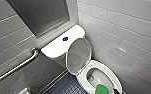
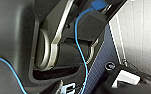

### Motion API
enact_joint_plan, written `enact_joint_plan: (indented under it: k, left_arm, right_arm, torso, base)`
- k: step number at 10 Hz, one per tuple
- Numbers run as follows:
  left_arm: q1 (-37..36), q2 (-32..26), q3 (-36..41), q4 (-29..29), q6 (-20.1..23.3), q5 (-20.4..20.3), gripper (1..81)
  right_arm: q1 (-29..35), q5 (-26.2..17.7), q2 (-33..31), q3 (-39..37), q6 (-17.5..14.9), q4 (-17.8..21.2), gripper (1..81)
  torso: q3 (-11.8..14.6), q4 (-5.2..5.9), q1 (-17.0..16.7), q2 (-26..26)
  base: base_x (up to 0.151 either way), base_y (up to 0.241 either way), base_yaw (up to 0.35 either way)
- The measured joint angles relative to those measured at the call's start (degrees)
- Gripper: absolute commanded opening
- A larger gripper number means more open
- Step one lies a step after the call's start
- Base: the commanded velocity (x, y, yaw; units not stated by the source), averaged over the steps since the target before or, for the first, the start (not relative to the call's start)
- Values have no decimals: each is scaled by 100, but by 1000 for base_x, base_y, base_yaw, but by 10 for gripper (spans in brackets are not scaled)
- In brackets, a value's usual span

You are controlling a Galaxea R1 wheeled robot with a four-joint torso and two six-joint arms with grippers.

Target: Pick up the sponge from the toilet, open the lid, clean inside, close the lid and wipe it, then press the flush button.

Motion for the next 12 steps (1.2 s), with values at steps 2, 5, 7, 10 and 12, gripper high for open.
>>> enact_joint_plan:
  k: [2,5,7,10,12]
  left_arm:
    - [-184,-243,154,-150,-66,-41,811]
    - [-323,-756,694,-293,-112,-122,811]
    - [-628,-1351,1204,-425,-132,-199,811]
    - [-1084,-1794,1666,-666,-156,-284,811]
    - [-1549,-2164,1918,-770,-295,-299,811]
  right_arm:
    - [0,-2,2,-30,0,-2,10]
    - [2,22,83,-117,-1,-2,10]
    - [2,-23,121,-139,-1,-2,10]
    - [0,-91,236,-194,-1,-2,10]
    - [-2,-354,328,-246,-4,-38,10]
  torso:
    - [0,0,-24,44]
    - [0,-140,-282,464]
    - [0,-516,-520,842]
    - [-2,-894,-647,1062]
    - [-2,-909,-658,1075]
  base:
    - [0,0,0]
    - [0,0,0]
    - [0,0,0]
    - [0,0,0]
    - [0,0,0]
